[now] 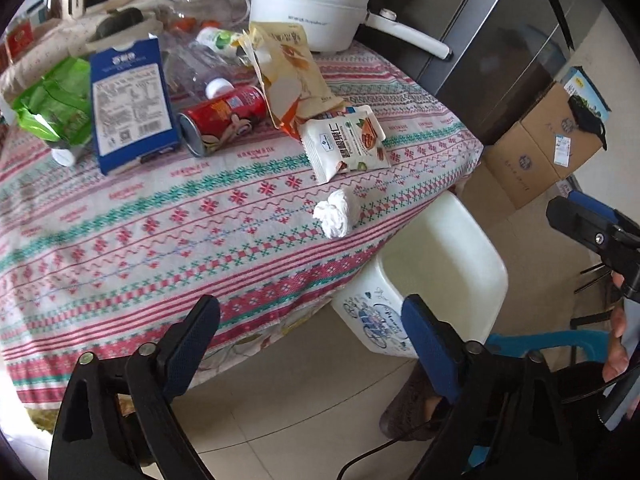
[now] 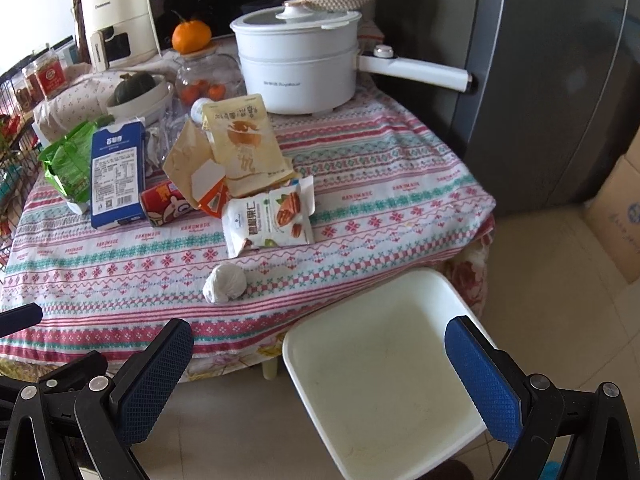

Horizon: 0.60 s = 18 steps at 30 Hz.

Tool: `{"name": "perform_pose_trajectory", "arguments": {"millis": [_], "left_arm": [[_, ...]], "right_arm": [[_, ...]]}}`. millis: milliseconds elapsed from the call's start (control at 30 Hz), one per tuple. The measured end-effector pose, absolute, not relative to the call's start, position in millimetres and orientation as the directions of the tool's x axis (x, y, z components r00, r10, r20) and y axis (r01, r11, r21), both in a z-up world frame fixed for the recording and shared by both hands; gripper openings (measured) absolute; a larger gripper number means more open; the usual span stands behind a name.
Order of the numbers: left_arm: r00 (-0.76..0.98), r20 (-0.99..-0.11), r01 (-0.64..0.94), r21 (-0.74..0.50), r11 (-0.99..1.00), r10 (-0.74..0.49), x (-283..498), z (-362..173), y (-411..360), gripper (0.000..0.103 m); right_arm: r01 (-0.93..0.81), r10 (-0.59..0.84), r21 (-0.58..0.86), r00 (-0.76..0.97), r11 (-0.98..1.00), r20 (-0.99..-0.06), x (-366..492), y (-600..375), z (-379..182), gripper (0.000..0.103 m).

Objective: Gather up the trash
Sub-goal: 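Close the left gripper on the crumpled white tissue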

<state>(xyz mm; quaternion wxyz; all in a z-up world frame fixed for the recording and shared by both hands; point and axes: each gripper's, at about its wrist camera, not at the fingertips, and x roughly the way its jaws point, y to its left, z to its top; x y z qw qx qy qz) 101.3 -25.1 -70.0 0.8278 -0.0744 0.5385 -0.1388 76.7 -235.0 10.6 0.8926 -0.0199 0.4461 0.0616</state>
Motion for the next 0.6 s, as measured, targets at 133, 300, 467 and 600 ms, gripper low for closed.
{"name": "perform_pose_trajectory", "arguments": {"millis": [133,300,467,600], "left_arm": [[0.371,-0.863,0.196,-0.289,0.937,-0.343,132.3,-87.3,-42.8,0.081],[0.334,-0.850,0.253,-0.335,0.907,-0.407,170.8,-108.0,-59.7,0.076],[0.287,-0.867,0.235,-0.348,0.908,-0.407,193.7,-125.2,-66.7,0.060],[0.275,-0.886,0.267,-0.301,0.915,-0.372,201.3,-129.2,-73.0,0.038]], "right_arm": [[-0.146,0.136,0.071,0.508,0.987,-0.850,112.7,-248.5,-10.2,0.103],[-0.105,0.271,0.250,0.343,0.962,-0.899,139.1,-269.3,-46.9,0.103],[-0.052,0.284,0.282,0.310,0.958,-0.908,158.7,-281.3,-53.4,0.103],[-0.041,0.279,0.280,0.304,0.959,-0.911,175.4,-286.2,-56.5,0.103]]}}
